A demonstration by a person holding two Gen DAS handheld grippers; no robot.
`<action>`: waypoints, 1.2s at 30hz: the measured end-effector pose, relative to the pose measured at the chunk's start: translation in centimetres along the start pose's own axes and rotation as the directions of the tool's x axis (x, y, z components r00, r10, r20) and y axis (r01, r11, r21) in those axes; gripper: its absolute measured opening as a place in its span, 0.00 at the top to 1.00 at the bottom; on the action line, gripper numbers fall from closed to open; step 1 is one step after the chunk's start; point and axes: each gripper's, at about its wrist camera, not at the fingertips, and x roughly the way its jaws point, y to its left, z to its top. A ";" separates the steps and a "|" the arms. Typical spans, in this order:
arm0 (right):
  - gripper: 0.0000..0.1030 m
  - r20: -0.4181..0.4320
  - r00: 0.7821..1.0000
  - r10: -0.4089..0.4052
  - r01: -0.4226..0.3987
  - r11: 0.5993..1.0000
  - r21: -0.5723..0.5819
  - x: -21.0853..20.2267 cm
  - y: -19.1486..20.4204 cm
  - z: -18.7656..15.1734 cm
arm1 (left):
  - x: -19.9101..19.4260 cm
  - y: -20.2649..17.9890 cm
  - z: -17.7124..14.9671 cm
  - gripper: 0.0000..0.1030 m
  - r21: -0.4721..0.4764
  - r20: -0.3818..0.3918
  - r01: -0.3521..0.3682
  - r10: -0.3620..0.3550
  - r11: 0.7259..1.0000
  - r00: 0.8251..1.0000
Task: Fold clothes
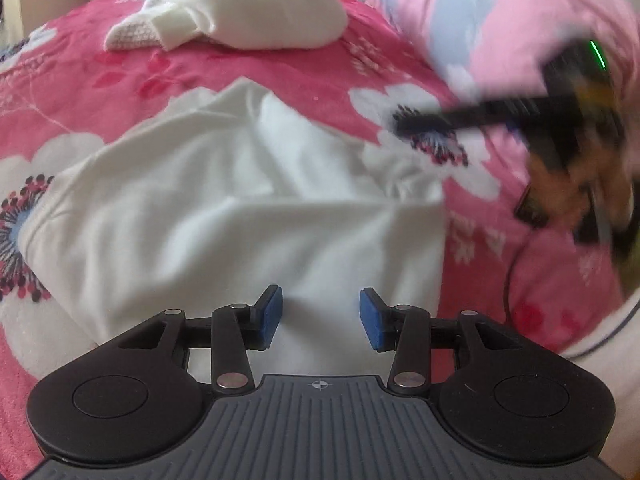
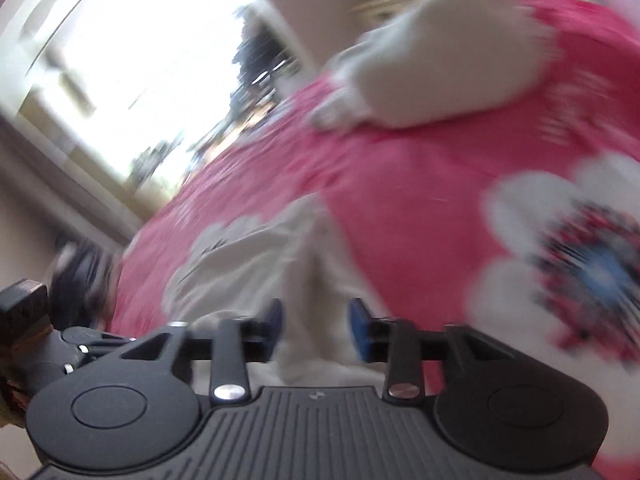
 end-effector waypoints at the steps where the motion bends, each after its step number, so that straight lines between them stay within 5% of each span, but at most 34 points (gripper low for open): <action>1: 0.57 -0.024 1.000 0.012 -0.012 1.000 -0.005 1.3 0.5 0.9 | 0.1 -0.1 -0.3 0.59 0.002 0.009 -0.007 0.007 1.000 1.000; 8: 0.59 -0.146 0.989 -0.032 0.042 0.997 0.061 8.3 -0.2 4.6 | 0.4 -0.1 -1.0 0.58 0.018 0.035 -0.024 0.023 1.000 0.999; 11: 0.93 -0.140 0.990 -0.012 0.016 1.000 0.025 9.6 0.0 4.7 | 0.3 -0.6 -1.2 0.58 0.064 0.048 -0.042 0.039 0.997 0.998; 15: 0.96 -0.035 0.999 0.030 -0.036 0.985 -0.170 8.4 2.4 5.8 | 0.3 -1.3 -1.7 0.58 0.097 0.052 -0.056 0.051 0.994 0.997; 17: 0.96 -0.010 0.998 0.061 -0.062 0.976 -0.208 8.3 2.6 6.3 | 0.3 -1.5 -1.9 0.58 0.108 0.056 -0.060 0.055 0.992 0.997; 26: 0.91 -0.084 0.990 0.113 -0.110 0.993 0.030 11.1 -2.0 8.0 | 0.6 -2.0 -2.4 0.58 0.141 0.055 -0.076 0.069 0.987 0.996; 29: 0.60 -0.105 0.985 0.133 -0.122 0.986 0.110 12.0 -3.5 8.6 | 0.7 -2.2 -2.5 0.57 0.153 0.059 -0.081 0.073 0.985 0.996; 30: 0.61 -0.110 0.985 0.132 -0.119 0.986 0.117 12.4 -3.7 8.9 | 0.7 -2.2 -2.5 0.57 0.157 0.061 -0.083 0.074 0.984 0.995; 31: 0.64 -0.118 0.985 0.124 -0.112 0.988 0.103 13.0 -3.5 9.1 | 0.7 -2.3 -2.6 0.57 0.160 0.063 -0.085 0.076 0.983 0.995; 32: 0.87 -0.101 0.986 0.131 -0.125 0.990 0.066 12.8 -2.9 9.2 | 0.8 -2.3 -2.6 0.57 0.162 0.065 -0.087 0.078 0.983 0.995; 33: 0.93 -0.073 0.987 0.147 -0.146 0.989 0.020 12.2 -2.1 9.3 | 0.8 -2.4 -2.6 0.57 0.163 0.067 -0.089 0.079 0.983 0.995; 36: 0.94 0.008 0.980 0.201 -0.199 0.973 -0.120 10.6 0.1 9.5 | 0.7 -2.4 -2.8 0.57 0.158 0.076 -0.094 0.082 0.983 0.994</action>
